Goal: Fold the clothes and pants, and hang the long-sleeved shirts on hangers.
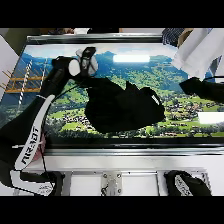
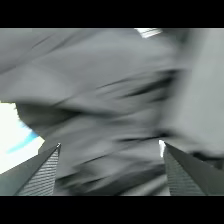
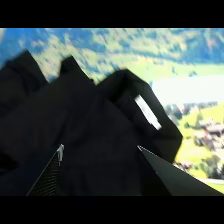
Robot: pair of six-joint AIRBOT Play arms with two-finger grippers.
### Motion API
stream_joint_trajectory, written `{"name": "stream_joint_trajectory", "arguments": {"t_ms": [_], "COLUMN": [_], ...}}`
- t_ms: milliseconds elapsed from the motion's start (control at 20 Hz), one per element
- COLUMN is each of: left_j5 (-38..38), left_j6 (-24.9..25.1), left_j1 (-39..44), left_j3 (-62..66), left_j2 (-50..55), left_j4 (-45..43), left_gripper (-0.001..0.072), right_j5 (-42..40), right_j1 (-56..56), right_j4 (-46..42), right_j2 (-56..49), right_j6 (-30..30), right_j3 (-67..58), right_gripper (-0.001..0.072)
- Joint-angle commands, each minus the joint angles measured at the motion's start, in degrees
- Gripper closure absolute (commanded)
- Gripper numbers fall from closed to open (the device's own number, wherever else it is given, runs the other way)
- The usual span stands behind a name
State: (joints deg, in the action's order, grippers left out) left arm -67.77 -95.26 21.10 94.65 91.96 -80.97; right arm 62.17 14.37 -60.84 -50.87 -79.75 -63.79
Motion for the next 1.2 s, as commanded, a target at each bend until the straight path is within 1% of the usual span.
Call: {"name": "stream_joint_trajectory", "arguments": {"t_ms": [0,100,200,300,400,550,750,850,900,950,1000,1050,1100,1150], "left_j5": [0.52,3.3,6.95,8.9,9.57,11.5,11.91,11.06,10.73,10.16,9.03,7.61,5.92,4.92], "left_j6": [-1.2,-0.83,2.54,5.55,5.92,5.92,5.9,5.92,5.92,5.95,5.99,6.36,6.51,6.51], "left_j1": [-10.51,-14.45,-15.65,-14.75,-12.57,-9.81,-9.03,-9.44,-9.9,-10.23,-10.54,-11.19,-12.33,-13.51], "left_j3": [-11.93,-19.43,-24.85,-27.78,-28.3,-28.3,-26.4,-24.9,-24.26,-23.63,-22.56,-20.74,-17.81,-14.38], "left_j2": [-1.11,-0.76,0.13,1.55,3.5,4.7,4.68,4.68,4.68,4.66,4.66,4.61,3.93,2.34], "left_j4": [6.88,15.82,24.39,29.88,30.45,30.36,29.46,29.49,29.46,29.49,29.49,29.4,29.46,29.49], "left_gripper": [0.0013,0.0013,0.0014,0.0013,0.0013,0.0013,0.0021,0.0397,0.0546,0.0655,0.0692,0.0693,0.0693,0.0694], "right_j5": [2.54,1.7,-0.28,-2.71,-3.74,-4.48,-9.38,-12.61,-14.08,-15.39,-16.06,-16.04,-15.52,-14.71], "right_j1": [0.07,0.07,0.07,0.11,-0.04,-0.48,-3.3,-5.4,-6.38,-7.21,-7.78,-8.0,-7.76,-7.19], "right_j4": [-6.54,-8.41,-10.08,-10.08,-9.38,-6.8,-3.08,-2.05,-1.92,-1.9,-1.92,-1.95,-2.03,-2.12], "right_j2": [-4.87,-8.46,-12.35,-16.31,-20.39,-26.4,-31.41,-32.33,-32.59,-32.72,-32.68,-32.24,-31.3,-29.11], "right_j6": [0.44,-1.2,-3.93,-6.51,-7.91,-8.15,-8.13,-8.15,-8.13,-8.15,-8.09,-8.09,-8.09,-7.08], "right_j3": [2.91,6.4,9.99,13.07,14.47,14.6,14.6,14.6,14.6,14.58,14.51,14.12,13.27,11.32], "right_gripper": [0.021,0.021,0.0205,0.0201,0.0201,0.0201,0.0201,0.0202,0.0202,0.0207,0.0325,0.0601,0.0696,0.0696]}}
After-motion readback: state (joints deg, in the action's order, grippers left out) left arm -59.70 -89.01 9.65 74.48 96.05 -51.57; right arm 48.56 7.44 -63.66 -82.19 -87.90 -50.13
